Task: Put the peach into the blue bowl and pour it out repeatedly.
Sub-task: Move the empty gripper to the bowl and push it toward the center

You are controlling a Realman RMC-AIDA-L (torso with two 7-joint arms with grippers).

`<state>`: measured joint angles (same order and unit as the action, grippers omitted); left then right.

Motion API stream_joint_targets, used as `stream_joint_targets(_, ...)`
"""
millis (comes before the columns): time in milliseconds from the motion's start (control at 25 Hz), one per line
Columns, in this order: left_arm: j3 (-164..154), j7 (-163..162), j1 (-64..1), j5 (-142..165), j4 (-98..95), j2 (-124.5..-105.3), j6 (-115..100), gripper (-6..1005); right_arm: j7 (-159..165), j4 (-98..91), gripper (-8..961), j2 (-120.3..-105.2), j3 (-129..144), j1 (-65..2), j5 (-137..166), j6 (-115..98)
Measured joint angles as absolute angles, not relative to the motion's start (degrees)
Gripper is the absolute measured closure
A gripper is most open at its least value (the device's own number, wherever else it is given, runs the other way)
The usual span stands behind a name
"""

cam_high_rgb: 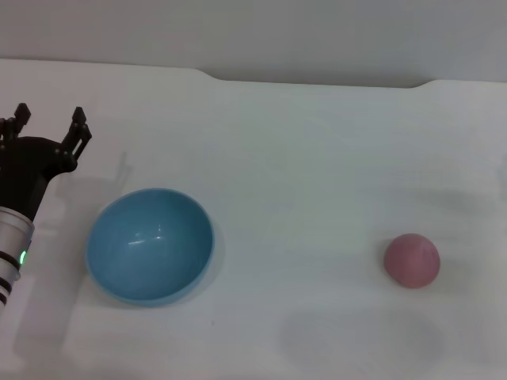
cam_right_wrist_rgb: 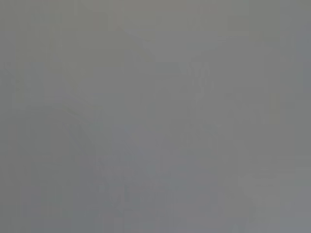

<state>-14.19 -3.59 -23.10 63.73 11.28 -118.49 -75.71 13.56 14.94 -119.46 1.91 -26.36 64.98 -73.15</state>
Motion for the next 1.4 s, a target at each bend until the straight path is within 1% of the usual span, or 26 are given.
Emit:
stream_joint_targets(520,-13.9,-5.0,-24.5,63.6,11.1,-118.30,-74.0,186,13.8,14.9,272,-119.32,1.7,-26.9,65.0,-72.3)
stream_joint_targets(760,-13.2,-13.2,-28.2,63.6,6.8,-118.02,-69.2,187,13.8,14.6,272,-119.17,1.7,-27.5,64.9,-71.2)
stream_joint_targets(840,-13.7,-18.3,-31.0,63.6,2.6,-117.95,-63.5,187,13.8,14.5,272,-119.13,1.7,-27.7,64.9,-70.9)
stream_joint_targets(1080,-24.5,-28.3,-35.5,66.1,-7.5,-117.88,-52.9,187,13.8,14.1,273,-119.07,1.7,-27.8,64.9,-70.6)
stream_joint_targets(1280,-42.7,-49.0,-34.8,66.8,-18.4,-117.63,-46.7,187,13.8,13.4,273,-119.09,1.7,-28.0,64.9,-69.3)
stream_joint_targets(1400,-57.6,-63.9,-31.9,69.0,-29.0,-117.40,-37.5,187,13.8,12.8,272,-119.09,1.7,-28.1,64.9,-68.5)
